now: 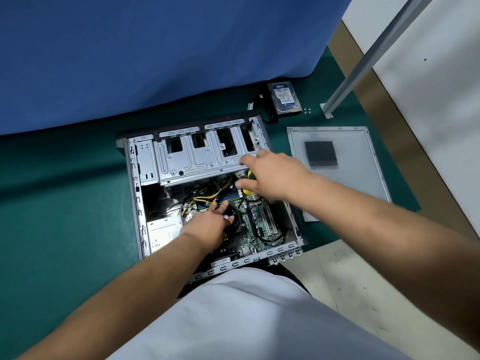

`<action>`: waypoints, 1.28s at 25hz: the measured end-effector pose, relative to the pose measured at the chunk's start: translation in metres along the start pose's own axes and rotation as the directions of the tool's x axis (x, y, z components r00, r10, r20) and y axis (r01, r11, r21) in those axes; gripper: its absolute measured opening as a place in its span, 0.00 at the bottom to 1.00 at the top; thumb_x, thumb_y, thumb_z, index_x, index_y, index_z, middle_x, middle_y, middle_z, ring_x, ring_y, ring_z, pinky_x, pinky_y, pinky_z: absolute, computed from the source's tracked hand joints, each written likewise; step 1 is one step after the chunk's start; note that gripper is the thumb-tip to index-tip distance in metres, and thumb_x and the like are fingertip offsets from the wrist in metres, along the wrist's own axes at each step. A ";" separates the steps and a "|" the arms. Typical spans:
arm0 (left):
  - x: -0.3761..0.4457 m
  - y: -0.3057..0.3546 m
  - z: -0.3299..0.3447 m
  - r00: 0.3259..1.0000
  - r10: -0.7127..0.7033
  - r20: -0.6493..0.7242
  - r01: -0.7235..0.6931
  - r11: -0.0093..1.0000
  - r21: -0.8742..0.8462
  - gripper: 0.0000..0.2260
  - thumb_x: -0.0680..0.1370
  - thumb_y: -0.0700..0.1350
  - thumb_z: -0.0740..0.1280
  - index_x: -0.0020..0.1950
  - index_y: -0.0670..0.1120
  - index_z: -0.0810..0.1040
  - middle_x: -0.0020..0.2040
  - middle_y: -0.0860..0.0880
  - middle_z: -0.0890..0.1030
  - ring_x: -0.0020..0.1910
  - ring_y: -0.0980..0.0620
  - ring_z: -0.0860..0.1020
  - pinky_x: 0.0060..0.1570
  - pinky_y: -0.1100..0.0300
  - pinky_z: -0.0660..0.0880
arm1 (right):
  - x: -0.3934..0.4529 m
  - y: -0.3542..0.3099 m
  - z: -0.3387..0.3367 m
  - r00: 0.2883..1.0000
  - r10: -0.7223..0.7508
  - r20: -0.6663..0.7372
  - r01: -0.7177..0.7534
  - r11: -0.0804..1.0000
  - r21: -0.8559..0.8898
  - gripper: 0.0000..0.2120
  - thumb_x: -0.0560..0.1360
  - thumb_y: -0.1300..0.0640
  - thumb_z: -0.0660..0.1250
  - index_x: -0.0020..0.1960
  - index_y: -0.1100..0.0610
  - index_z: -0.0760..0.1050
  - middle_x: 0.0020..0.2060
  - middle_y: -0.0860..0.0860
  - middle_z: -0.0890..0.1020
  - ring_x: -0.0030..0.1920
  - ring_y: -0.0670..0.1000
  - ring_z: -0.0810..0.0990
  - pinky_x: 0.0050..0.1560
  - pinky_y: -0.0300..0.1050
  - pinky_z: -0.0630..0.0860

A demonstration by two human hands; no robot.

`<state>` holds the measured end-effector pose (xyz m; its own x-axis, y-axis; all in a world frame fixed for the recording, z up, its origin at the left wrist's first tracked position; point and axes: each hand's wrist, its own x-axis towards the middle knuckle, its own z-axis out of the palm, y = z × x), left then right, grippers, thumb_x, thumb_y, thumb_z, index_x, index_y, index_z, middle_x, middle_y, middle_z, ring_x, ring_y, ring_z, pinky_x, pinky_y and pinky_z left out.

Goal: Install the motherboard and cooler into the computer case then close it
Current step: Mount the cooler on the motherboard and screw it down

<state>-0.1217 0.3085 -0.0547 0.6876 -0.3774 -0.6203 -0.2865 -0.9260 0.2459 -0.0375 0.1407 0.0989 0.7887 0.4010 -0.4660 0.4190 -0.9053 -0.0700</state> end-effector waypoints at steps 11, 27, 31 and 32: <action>0.000 0.001 0.000 1.000 0.006 0.003 -0.006 1.000 0.020 0.31 0.82 0.39 0.63 0.82 0.58 0.59 0.84 0.50 0.42 0.83 0.42 0.47 0.74 0.43 0.65 | -0.018 -0.011 0.004 0.992 0.036 -0.121 -0.056 0.985 -0.166 0.27 0.84 0.34 0.48 0.37 0.51 0.69 0.29 0.49 0.69 0.35 0.56 0.74 0.34 0.48 0.67; -0.001 0.002 0.001 1.000 -0.001 -0.009 0.002 1.000 0.022 0.29 0.83 0.43 0.63 0.82 0.58 0.59 0.84 0.50 0.43 0.83 0.42 0.48 0.75 0.42 0.64 | -0.017 -0.015 0.003 0.999 -0.037 -0.021 0.036 0.997 -0.072 0.24 0.81 0.34 0.58 0.56 0.52 0.78 0.47 0.54 0.77 0.45 0.59 0.78 0.41 0.49 0.73; -0.001 0.002 0.000 1.000 -0.004 -0.007 0.004 1.000 0.028 0.29 0.83 0.42 0.63 0.82 0.59 0.59 0.84 0.50 0.43 0.83 0.41 0.50 0.73 0.42 0.66 | -0.021 0.004 -0.011 0.959 -0.262 0.108 0.275 0.951 -0.143 0.19 0.79 0.60 0.68 0.67 0.45 0.79 0.61 0.52 0.76 0.54 0.58 0.80 0.50 0.47 0.76; -0.001 0.002 0.001 1.000 -0.004 -0.004 0.005 0.999 0.033 0.29 0.83 0.42 0.63 0.82 0.59 0.59 0.84 0.50 0.43 0.83 0.41 0.50 0.73 0.42 0.66 | -0.024 0.002 -0.008 0.970 -0.238 0.054 0.243 0.959 -0.148 0.17 0.80 0.58 0.66 0.67 0.46 0.79 0.58 0.53 0.78 0.54 0.59 0.80 0.49 0.48 0.77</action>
<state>-0.1232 0.3073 -0.0542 0.6915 -0.3734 -0.6184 -0.3055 -0.9269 0.2180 -0.0516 0.1308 0.1170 0.6411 0.5965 -0.4830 0.6598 -0.7498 -0.0502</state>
